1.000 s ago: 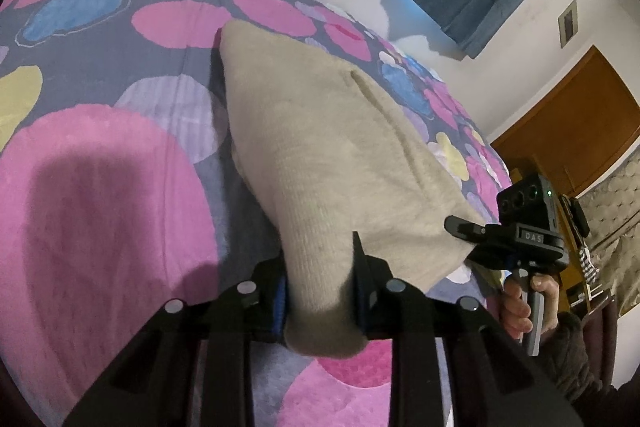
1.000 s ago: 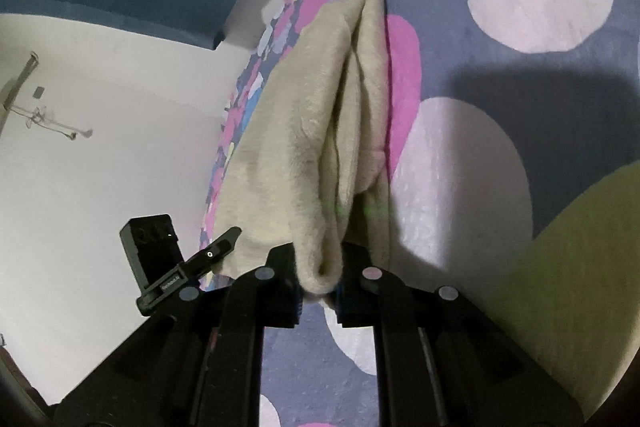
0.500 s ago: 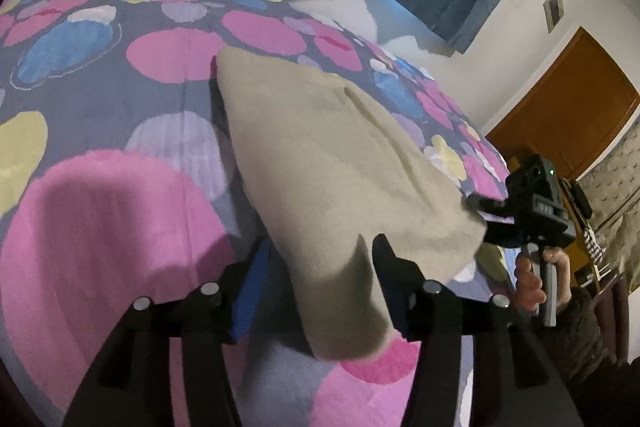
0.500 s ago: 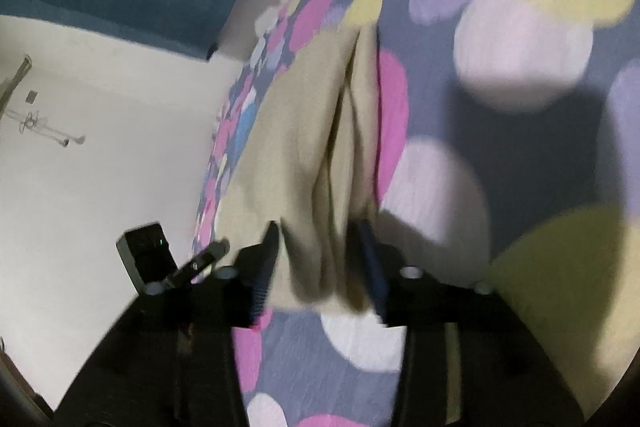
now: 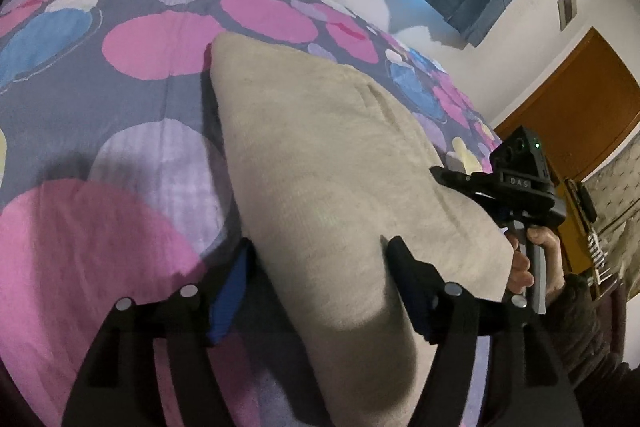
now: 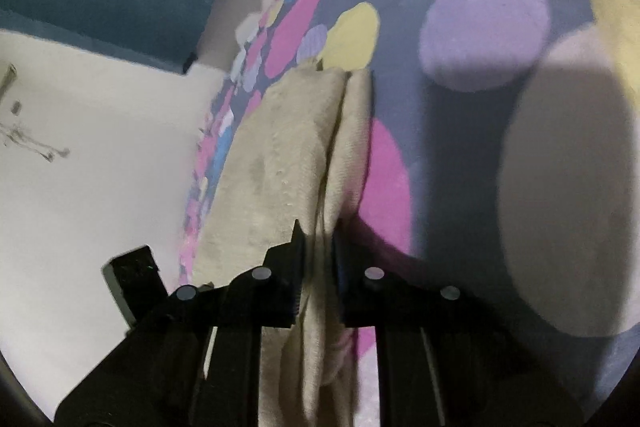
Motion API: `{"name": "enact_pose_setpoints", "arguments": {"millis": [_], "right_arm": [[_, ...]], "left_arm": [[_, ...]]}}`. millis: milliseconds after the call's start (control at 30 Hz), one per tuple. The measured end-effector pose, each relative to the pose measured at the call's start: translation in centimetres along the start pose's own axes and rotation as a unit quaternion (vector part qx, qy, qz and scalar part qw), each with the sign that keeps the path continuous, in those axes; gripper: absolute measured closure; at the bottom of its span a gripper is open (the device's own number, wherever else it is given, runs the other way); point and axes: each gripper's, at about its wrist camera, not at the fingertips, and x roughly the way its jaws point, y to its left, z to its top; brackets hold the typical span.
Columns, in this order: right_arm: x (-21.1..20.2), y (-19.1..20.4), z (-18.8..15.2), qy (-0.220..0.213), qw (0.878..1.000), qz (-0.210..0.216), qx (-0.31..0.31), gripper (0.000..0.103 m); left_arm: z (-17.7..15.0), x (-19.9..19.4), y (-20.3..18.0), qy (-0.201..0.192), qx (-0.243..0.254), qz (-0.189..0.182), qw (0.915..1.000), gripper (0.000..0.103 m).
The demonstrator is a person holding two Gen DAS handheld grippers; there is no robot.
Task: Fold small clothes
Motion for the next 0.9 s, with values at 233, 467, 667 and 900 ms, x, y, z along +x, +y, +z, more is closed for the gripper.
{"name": "enact_pose_setpoints", "arguments": {"millis": [233, 467, 667, 900], "right_arm": [[-0.4, -0.6, -0.3, -0.007, 0.999, 0.024, 0.027, 0.091], [-2.3, -1.4, -1.1, -0.022, 0.998, 0.024, 0.046, 0.09], [-4.6, -1.3, -2.9, -0.045, 0.997, 0.021, 0.052, 0.07], [-7.4, 0.4, -6.3, -0.069, 0.997, 0.017, 0.034, 0.035]], "left_arm": [[-0.3, 0.1, -0.4, -0.007, 0.011, 0.026, 0.9996, 0.031], [-0.4, 0.1, -0.4, -0.012, 0.012, 0.033, 0.9993, 0.026], [-0.8, -0.2, -0.9, -0.014, 0.018, 0.057, 0.9981, 0.017], [-2.1, -1.4, -1.2, -0.02, -0.003, 0.082, 0.9964, 0.016]]}}
